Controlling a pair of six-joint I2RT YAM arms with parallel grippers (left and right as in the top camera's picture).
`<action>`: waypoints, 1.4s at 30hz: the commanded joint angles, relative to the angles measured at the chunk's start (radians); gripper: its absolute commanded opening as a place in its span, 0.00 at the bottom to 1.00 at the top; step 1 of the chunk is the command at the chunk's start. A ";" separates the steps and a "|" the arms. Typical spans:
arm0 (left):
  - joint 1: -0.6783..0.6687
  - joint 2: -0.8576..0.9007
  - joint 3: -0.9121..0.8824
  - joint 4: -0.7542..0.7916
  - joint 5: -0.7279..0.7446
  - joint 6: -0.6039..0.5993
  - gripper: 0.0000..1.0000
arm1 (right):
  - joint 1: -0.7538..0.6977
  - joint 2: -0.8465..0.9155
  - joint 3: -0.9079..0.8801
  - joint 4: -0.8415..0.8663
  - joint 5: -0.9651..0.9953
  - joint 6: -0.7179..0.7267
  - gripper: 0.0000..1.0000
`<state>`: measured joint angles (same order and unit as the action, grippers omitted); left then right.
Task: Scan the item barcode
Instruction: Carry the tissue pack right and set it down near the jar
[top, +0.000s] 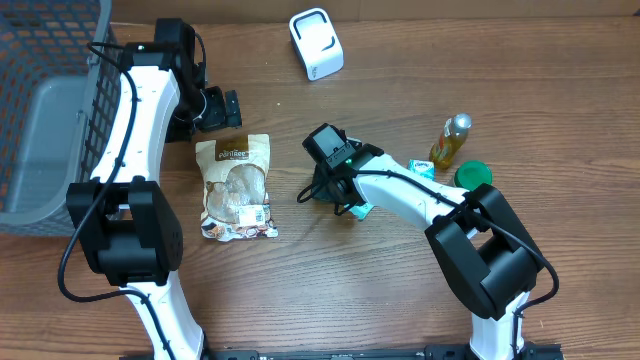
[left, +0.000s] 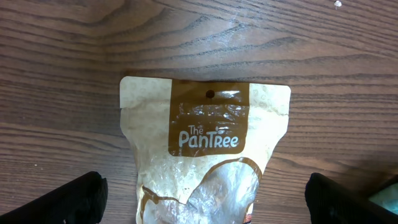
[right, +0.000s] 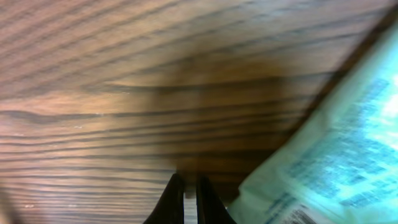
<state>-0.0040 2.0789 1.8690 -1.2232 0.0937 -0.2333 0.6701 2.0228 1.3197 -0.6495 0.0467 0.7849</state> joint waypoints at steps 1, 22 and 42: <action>0.004 -0.026 0.017 0.001 0.007 0.001 1.00 | 0.002 0.004 0.010 -0.056 0.093 -0.027 0.04; 0.004 -0.026 0.017 0.001 0.007 0.001 1.00 | -0.050 -0.003 0.041 -0.017 -0.126 -0.189 0.13; 0.004 -0.026 0.017 0.001 0.007 0.001 1.00 | -0.052 -0.002 0.041 -0.084 0.234 -0.188 0.17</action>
<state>-0.0040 2.0789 1.8690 -1.2232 0.0937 -0.2333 0.6178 2.0201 1.3426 -0.7242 0.2138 0.6018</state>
